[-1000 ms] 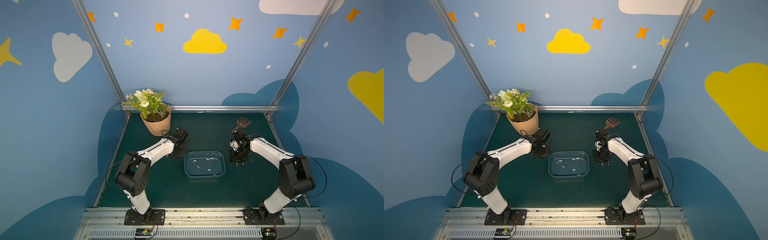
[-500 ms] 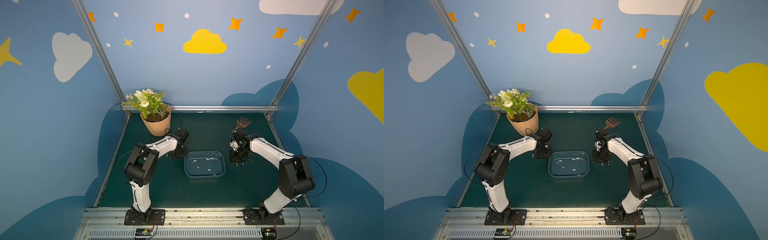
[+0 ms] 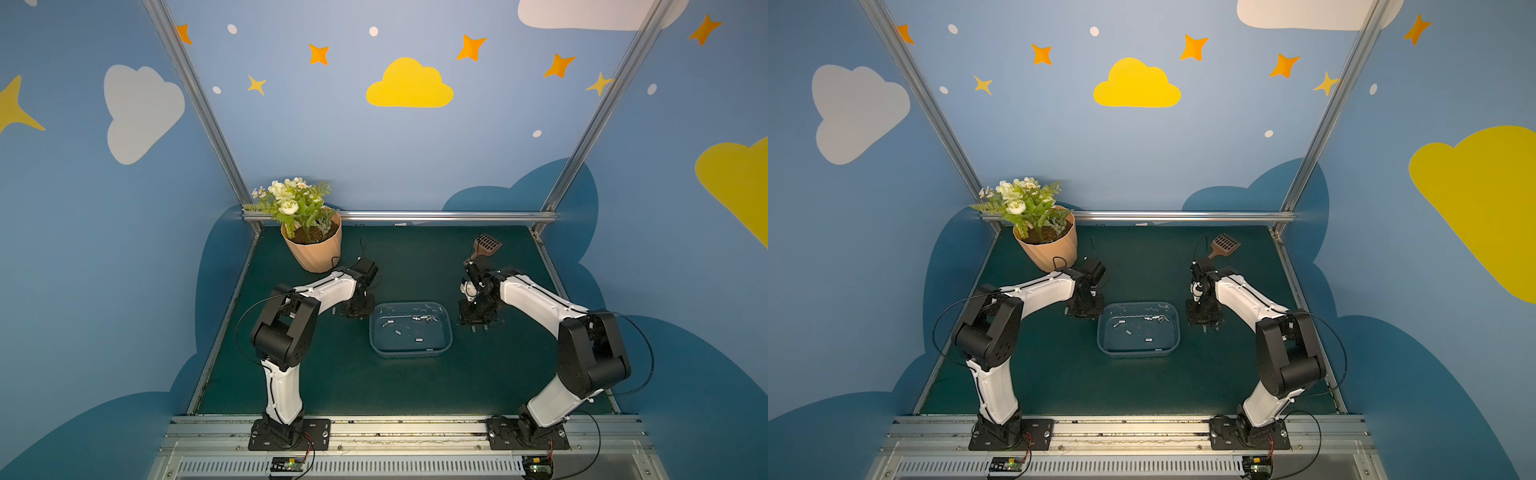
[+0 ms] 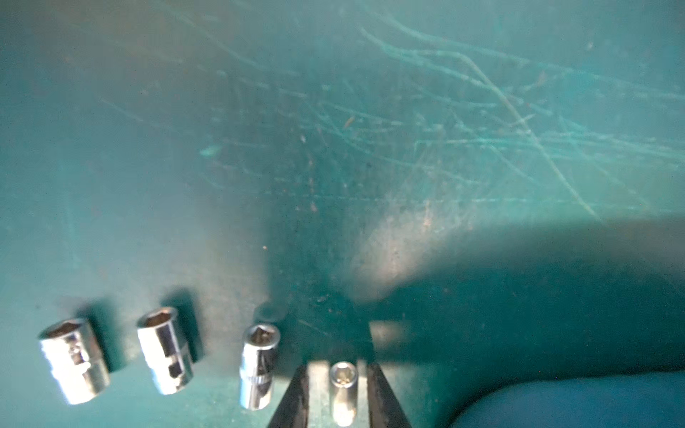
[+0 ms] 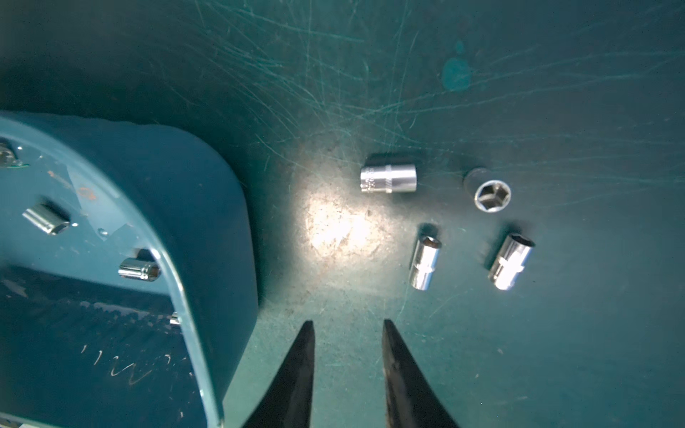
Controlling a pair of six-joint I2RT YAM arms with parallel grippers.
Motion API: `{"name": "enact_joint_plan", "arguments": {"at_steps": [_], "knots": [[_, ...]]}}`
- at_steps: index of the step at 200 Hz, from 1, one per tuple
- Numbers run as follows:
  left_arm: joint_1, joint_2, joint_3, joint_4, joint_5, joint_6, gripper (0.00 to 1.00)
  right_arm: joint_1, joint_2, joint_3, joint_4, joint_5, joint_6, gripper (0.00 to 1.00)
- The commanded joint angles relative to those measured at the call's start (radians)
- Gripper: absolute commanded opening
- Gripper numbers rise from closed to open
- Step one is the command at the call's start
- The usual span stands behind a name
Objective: Take out the socket from the storage box
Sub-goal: Place the socket head at the center of the board.
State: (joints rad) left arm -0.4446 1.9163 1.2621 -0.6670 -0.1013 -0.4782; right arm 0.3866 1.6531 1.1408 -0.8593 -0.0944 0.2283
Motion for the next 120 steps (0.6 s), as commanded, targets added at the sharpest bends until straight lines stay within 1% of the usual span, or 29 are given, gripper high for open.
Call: {"name": "enact_joint_plan", "arguments": {"at_steps": [1,44,69,78,92,120], "knots": [[0.004,-0.011,0.018,-0.028,-0.014,-0.003,0.30,0.006,-0.001,0.032,-0.033,0.010,-0.006,0.32],[0.004,-0.089,0.043,-0.037,-0.014,-0.001,0.31,0.014,-0.029,0.074,-0.053,0.016,-0.028,0.32],[0.002,-0.145,0.065,-0.037,0.022,0.026,0.32,0.038,-0.079,0.107,-0.057,0.011,-0.066,0.32],[0.001,-0.161,0.077,-0.042,0.044,0.052,0.33,0.050,-0.099,0.119,-0.051,-0.012,-0.091,0.33],[0.000,-0.182,0.100,-0.063,0.054,0.058,0.33,0.076,-0.128,0.137,-0.039,-0.046,-0.129,0.34],[0.001,-0.243,0.102,-0.077,0.030,0.055,0.34,0.162,-0.152,0.151,0.017,-0.111,-0.180,0.36]]}}
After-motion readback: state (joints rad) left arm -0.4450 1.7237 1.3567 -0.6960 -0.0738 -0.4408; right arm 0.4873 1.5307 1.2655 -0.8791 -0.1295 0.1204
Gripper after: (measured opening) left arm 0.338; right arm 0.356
